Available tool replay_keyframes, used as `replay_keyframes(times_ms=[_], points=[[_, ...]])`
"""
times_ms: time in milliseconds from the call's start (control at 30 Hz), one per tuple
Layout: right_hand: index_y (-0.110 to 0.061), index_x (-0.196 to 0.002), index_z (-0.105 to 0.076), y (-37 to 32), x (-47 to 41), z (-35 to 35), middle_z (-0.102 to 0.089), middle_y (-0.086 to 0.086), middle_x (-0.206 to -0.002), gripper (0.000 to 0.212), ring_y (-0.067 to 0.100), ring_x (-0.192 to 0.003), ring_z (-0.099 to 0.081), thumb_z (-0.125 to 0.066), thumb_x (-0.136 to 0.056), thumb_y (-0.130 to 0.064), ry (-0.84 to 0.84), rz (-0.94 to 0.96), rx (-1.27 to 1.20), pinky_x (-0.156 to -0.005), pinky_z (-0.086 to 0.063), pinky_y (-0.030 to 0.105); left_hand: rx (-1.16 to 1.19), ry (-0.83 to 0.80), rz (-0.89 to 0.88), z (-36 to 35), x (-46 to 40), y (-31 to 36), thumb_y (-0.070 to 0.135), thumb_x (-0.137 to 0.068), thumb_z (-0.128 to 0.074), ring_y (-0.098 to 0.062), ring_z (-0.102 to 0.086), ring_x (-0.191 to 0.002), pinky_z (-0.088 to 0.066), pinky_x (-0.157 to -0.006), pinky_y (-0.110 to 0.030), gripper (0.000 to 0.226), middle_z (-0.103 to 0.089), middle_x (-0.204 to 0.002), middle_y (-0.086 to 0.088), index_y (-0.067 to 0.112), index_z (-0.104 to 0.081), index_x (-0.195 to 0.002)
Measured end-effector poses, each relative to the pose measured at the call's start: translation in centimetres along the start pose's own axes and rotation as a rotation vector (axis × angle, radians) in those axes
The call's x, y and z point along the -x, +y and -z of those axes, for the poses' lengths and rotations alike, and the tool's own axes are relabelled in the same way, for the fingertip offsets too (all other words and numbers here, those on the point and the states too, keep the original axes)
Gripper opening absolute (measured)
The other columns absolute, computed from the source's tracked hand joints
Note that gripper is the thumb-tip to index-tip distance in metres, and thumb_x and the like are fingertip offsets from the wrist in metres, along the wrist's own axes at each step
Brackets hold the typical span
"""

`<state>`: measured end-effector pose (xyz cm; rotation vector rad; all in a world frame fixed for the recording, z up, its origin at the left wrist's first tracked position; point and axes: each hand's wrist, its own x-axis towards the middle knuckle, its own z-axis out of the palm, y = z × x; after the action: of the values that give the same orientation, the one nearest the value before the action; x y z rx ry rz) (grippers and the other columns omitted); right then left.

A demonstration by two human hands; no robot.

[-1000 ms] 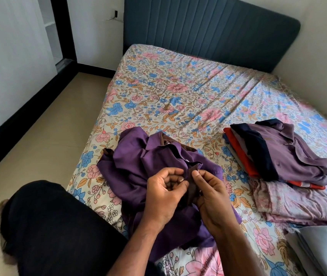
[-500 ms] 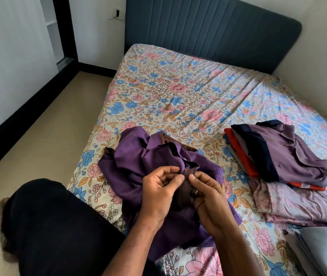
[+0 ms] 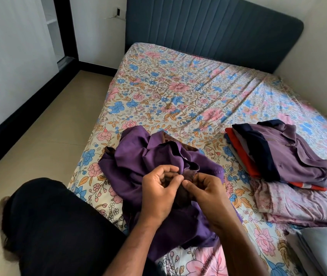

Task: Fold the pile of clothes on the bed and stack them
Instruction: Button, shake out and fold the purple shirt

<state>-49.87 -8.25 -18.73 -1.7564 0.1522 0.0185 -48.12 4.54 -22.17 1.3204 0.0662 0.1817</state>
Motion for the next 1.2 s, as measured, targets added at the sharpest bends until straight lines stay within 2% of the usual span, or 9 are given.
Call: replay_keyframes(times_ms=[100,200,300,433,533,700,800,967,1200], points=[[0.003,-0.102,-0.071,0.0,0.1,0.0,-0.066,0.037,-0.098,0.014,0.039,-0.089,-0.06,-0.06,-0.098,-0.004,-0.079,-0.105,-0.214,-0.085,-0.051,0.058,0.066,-0.034,0.045,0.1,0.1,0.1,-0.005,-0.081,-0.077,-0.015,-0.072,-0.075,-0.057,-0.073,-0.023,0.022,-0.076,-0.08,-0.006,0.014,-0.074,-0.091],[0.006,-0.103,-0.067,-0.7,0.3,0.0,-0.065,0.03,-0.107,0.02,0.037,-0.095,-0.063,-0.058,-0.087,-0.001,-0.053,-0.158,-0.528,-0.082,-0.056,0.043,0.092,-0.076,0.1,0.2,0.0,0.1,-0.009,-0.08,-0.077,-0.012,-0.07,-0.075,-0.054,-0.072,-0.021,0.024,-0.075,-0.077,-0.004,0.013,-0.074,-0.09],[0.008,-0.105,-0.066,-1.1,0.5,0.2,-0.07,0.026,-0.099,0.02,0.028,-0.086,-0.071,-0.059,-0.092,-0.006,-0.06,-0.117,-0.512,-0.074,-0.061,0.034,0.101,-0.092,0.104,0.1,0.2,0.3,-0.007,-0.081,-0.076,-0.011,-0.069,-0.075,-0.054,-0.071,-0.02,0.02,-0.075,-0.079,-0.004,0.011,-0.074,-0.09],[0.007,-0.105,-0.069,-0.8,0.7,-0.1,-0.063,0.042,-0.107,0.027,0.04,-0.093,-0.065,-0.064,-0.091,-0.016,-0.04,-0.076,-0.461,-0.076,-0.06,0.039,0.165,-0.092,0.083,0.1,0.5,0.8,-0.001,-0.083,-0.077,-0.015,-0.07,-0.078,-0.055,-0.073,-0.022,0.016,-0.076,-0.084,-0.009,0.01,-0.075,-0.094],[-0.004,-0.094,-0.076,-0.6,0.8,-0.3,-0.068,0.036,-0.1,0.019,0.038,-0.087,-0.067,-0.065,-0.089,-0.018,-0.007,-0.041,-0.388,-0.071,-0.06,0.038,0.17,-0.12,0.102,0.0,0.6,0.9,0.001,-0.078,-0.081,-0.015,-0.072,-0.079,-0.055,-0.072,-0.021,0.021,-0.076,-0.085,-0.009,0.009,-0.075,-0.097],[-0.001,-0.094,-0.076,-0.4,0.9,-0.5,-0.065,0.04,-0.1,0.031,0.044,-0.09,-0.064,-0.074,-0.092,-0.032,0.058,-0.004,-0.347,-0.088,-0.052,0.059,0.144,-0.1,0.116,0.0,0.4,0.3,-0.005,-0.078,-0.081,-0.014,-0.069,-0.076,-0.056,-0.072,-0.024,0.023,-0.075,-0.083,-0.009,0.011,-0.075,-0.094],[-0.007,-0.092,-0.078,-0.4,1.0,-0.6,-0.073,0.029,-0.099,0.019,0.039,-0.09,-0.072,-0.065,-0.089,-0.02,0.107,-0.017,-0.397,-0.08,-0.06,0.05,0.127,-0.13,0.118,-0.1,0.5,0.4,-0.006,-0.077,-0.081,-0.013,-0.068,-0.074,-0.056,-0.071,-0.023,0.024,-0.075,-0.082,-0.007,0.011,-0.075,-0.093],[-0.005,-0.094,-0.071,-0.7,0.7,-0.4,-0.074,0.016,-0.088,0.019,0.023,-0.076,-0.072,-0.065,-0.085,-0.02,0.108,-0.065,-0.497,-0.063,-0.06,0.033,0.177,-0.162,0.14,-0.1,0.6,0.8,-0.007,-0.077,-0.079,-0.016,-0.072,-0.08,-0.056,-0.073,-0.022,0.024,-0.077,-0.086,-0.01,0.007,-0.075,-0.096],[0.001,-0.094,-0.071,-0.7,1.0,-0.4,-0.074,0.021,-0.086,0.019,0.025,-0.072,-0.073,-0.062,-0.092,-0.017,0.074,-0.076,-0.509,-0.061,-0.061,0.033,0.237,-0.114,0.186,0.0,0.5,0.8,-0.005,-0.079,-0.078,-0.02,-0.071,-0.079,-0.055,-0.07,-0.022,0.016,-0.076,-0.085,-0.016,0.005,-0.077,-0.091]])
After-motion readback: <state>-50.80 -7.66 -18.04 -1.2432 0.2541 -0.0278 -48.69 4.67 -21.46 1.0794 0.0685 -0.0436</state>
